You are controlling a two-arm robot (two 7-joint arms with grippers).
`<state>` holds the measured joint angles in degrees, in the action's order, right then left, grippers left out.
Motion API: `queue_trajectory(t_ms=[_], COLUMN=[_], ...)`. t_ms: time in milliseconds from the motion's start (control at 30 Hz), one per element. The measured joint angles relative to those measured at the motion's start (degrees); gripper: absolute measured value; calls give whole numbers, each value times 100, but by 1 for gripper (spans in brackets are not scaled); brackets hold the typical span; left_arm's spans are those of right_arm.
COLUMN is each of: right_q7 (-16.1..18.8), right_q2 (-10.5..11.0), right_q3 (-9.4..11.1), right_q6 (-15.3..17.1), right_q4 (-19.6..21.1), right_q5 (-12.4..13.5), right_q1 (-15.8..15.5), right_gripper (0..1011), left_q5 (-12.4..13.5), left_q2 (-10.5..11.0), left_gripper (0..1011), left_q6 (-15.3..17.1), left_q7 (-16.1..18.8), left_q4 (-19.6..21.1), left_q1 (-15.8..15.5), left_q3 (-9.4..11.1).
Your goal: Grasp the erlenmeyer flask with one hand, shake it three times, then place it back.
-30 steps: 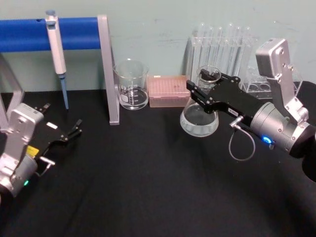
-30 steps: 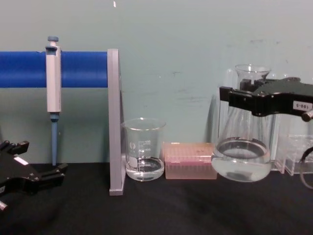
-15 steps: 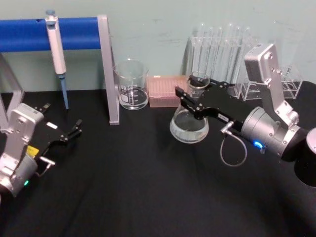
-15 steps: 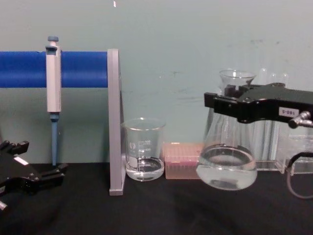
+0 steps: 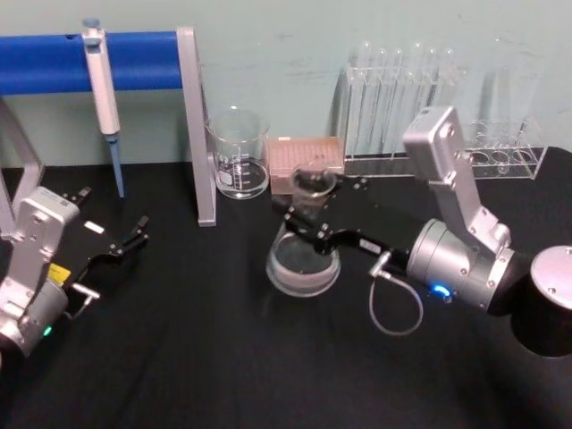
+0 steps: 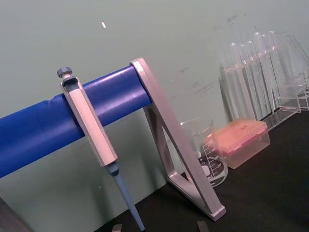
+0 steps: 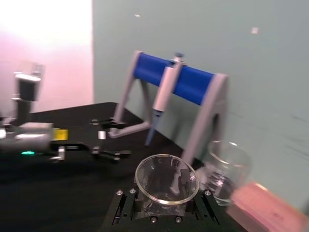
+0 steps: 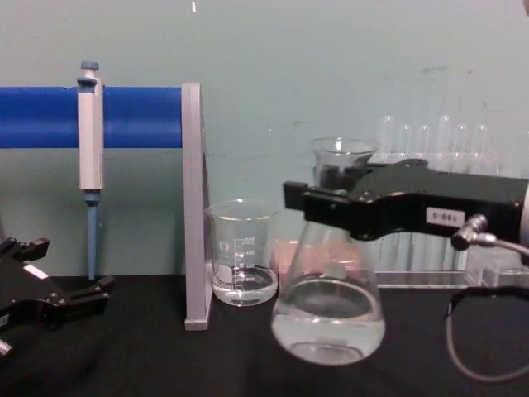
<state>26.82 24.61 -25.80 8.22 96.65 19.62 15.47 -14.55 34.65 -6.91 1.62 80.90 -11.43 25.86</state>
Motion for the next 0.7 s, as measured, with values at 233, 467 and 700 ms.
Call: queue_trajectory(t_ms=[233,467,700], right_q7=[282,451,502], right_q2=[146,285,385], right_q3=[-227,-385,-476], right_q6=[-140,-215,-264], right_q4=[147,284,354], right_q5=[93,189,261], right_q1=[-27,-49,-53], right_gripper=[448,449,448], left_q5=[0,0,0], left_q2=[0,0,0], left_gripper=[1001,1001,1001], left_q6=[0,0,0], left_q7=[0,0,0], left_q4=[0,0,0], left_q1=[0,0,0], left_q3=[0,0,0])
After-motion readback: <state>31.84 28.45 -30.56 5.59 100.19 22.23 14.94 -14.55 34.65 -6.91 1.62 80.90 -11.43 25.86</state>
